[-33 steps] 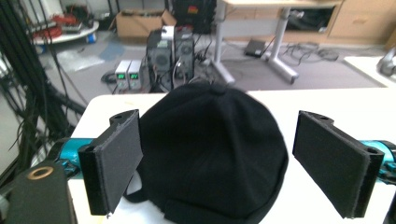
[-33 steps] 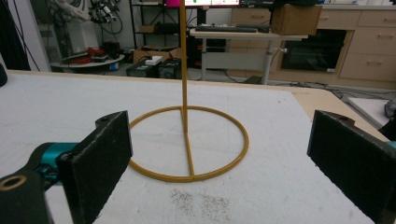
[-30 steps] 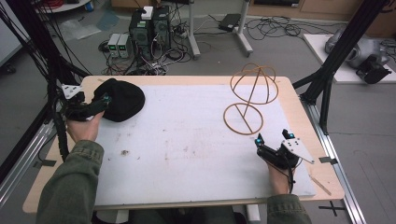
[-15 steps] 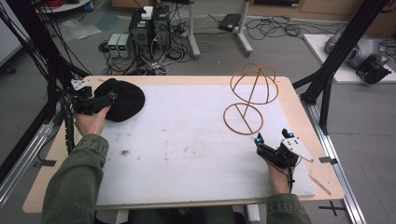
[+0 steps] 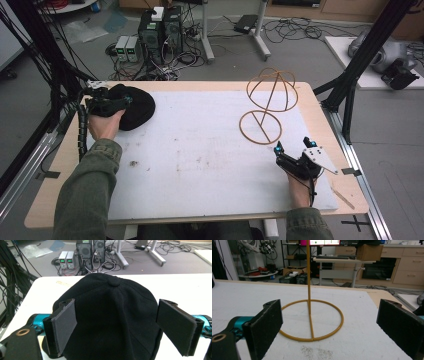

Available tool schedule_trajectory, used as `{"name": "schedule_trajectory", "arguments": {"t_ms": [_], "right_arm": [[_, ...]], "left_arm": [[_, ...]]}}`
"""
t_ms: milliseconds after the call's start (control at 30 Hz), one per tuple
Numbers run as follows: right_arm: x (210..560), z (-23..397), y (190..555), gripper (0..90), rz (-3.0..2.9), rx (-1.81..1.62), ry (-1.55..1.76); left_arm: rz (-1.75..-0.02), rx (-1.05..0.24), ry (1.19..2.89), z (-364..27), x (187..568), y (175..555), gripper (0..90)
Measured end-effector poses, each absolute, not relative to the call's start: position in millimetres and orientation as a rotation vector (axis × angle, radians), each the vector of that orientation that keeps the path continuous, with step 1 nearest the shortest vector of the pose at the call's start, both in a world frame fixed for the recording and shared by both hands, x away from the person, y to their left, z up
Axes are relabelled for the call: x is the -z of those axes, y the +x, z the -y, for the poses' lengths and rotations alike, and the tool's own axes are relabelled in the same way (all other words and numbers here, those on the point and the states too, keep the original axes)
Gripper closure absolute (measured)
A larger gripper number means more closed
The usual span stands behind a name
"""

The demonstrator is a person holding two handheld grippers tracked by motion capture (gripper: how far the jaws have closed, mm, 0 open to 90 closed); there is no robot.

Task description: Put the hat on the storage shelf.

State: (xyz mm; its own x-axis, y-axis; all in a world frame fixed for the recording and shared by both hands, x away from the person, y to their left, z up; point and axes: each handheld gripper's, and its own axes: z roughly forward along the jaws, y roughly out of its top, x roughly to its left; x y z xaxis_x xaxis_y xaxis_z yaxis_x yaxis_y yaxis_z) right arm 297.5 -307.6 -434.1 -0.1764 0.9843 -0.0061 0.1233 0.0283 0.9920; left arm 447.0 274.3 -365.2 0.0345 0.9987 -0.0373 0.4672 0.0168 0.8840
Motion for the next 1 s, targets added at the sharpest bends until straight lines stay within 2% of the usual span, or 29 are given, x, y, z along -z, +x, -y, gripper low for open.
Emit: {"name": "schedule_trajectory", "arguments": {"t_ms": [433, 600, 833, 933, 1000], "right_arm": [[433.3, 310.0, 297.8, 5.8, -1.443, -1.26, 1.194], [432.6, 309.9, 297.6, 5.8, -1.431, -1.256, 1.187], [432.8, 310.8, 296.9, 5.8, -1.431, -1.256, 1.179], [432.6, 311.2, 296.1, 5.8, -1.429, -1.261, 1.182], [432.8, 311.6, 296.5, 5.8, -1.429, -1.262, 1.183]], "left_arm": [[-1.596, -0.868, 1.587, -267.9, 384.3, 465.7, 18.3], [-1.601, -0.848, 1.568, -263.2, 387.0, 467.8, 24.3], [-1.649, -0.846, 1.55, -267.6, 387.4, 467.5, 44.4], [-1.618, -0.85, 1.552, -266.6, 386.6, 467.0, 63.6], [-1.619, -0.86, 1.568, -265.0, 386.9, 467.0, 70.7]]}}
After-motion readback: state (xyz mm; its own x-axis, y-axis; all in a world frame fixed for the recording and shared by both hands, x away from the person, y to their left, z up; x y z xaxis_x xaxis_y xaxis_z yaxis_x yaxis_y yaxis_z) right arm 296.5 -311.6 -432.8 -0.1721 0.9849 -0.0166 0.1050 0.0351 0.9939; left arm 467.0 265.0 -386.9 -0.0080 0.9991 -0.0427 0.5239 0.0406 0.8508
